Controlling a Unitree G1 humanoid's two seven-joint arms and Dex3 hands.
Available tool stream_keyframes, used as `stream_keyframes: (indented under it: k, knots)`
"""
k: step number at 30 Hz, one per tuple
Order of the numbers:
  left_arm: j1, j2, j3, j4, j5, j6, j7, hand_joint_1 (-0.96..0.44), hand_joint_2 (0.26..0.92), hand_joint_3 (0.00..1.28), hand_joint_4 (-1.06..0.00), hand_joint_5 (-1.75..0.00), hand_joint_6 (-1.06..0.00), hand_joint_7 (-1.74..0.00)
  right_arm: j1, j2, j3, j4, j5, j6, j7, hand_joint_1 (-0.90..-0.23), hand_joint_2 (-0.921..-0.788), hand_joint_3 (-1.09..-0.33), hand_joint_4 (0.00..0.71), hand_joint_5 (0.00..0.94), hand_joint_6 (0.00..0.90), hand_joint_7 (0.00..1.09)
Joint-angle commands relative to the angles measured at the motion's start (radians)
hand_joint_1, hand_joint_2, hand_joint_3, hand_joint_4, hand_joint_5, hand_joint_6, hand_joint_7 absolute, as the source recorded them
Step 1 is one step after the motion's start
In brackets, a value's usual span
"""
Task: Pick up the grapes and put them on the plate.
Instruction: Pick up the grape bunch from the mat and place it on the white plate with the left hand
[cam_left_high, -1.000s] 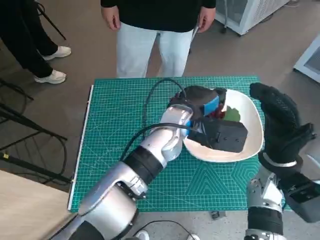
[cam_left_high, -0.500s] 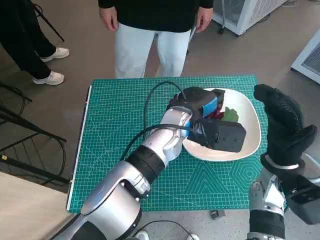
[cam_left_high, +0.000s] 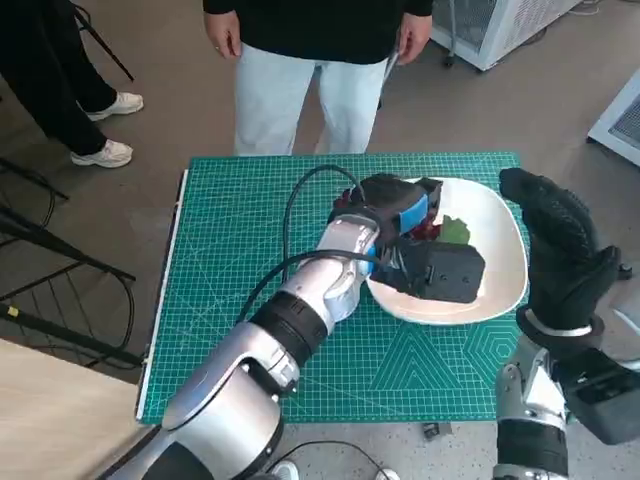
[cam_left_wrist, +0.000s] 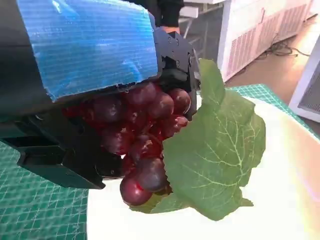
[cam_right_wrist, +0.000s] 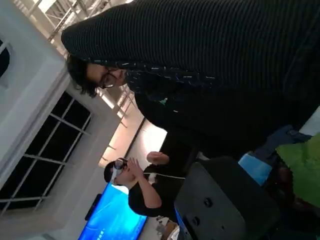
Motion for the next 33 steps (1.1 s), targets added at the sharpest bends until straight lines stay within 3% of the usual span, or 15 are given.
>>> stream_keyframes:
  k: [1,6,9,12,21,33]
  knots:
    - [-0.028,-0.012,0.017,0.009,-0.031,-0.038,-0.038,-0.35,0.909,0.18,-0.41,-1.00,-0.34,-1.13,0.008,0.000,0.004,0.018,-0.006,-0.001,-0.010,-0.542,-0.921,-0.696,0.170,0.000,-0.001,0.35]
    - [-0.034,-0.007,0.025,0.023,-0.055,-0.064,-0.082,-0.50,0.919,0.14,-0.42,-0.67,-0.28,-0.63,0.003,0.001,0.006,0.027,-0.002,-0.004,-0.008,-0.543,-0.921,-0.702,0.166,0.000,-0.001,0.33]
    - [-0.035,-0.003,0.024,0.029,-0.060,-0.083,-0.095,-0.56,0.920,0.18,-0.39,-0.37,-0.28,-0.37,0.000,0.001,0.006,0.034,0.001,-0.007,-0.005,-0.543,-0.921,-0.704,0.165,0.000,-0.001,0.33]
    - [-0.036,0.002,0.019,0.036,-0.055,-0.101,-0.099,-0.62,0.921,0.24,-0.33,-0.14,-0.28,-0.20,-0.003,0.001,0.006,0.044,0.005,-0.010,-0.001,-0.545,-0.921,-0.704,0.165,0.000,-0.001,0.33]
    - [-0.017,0.011,0.014,0.045,-0.044,-0.149,-0.053,-0.75,0.921,0.45,-0.24,-0.01,-0.25,-0.08,-0.011,0.003,0.009,0.066,0.010,-0.024,0.006,-0.550,-0.921,-0.702,0.166,0.001,-0.001,0.33]
    - [0.021,0.042,0.028,0.038,-0.053,-0.216,0.031,-0.70,0.921,0.55,-0.22,0.00,-0.25,-0.05,-0.019,0.005,0.015,0.083,0.017,-0.030,0.018,-0.545,-0.921,-0.700,0.167,0.001,-0.001,0.33]
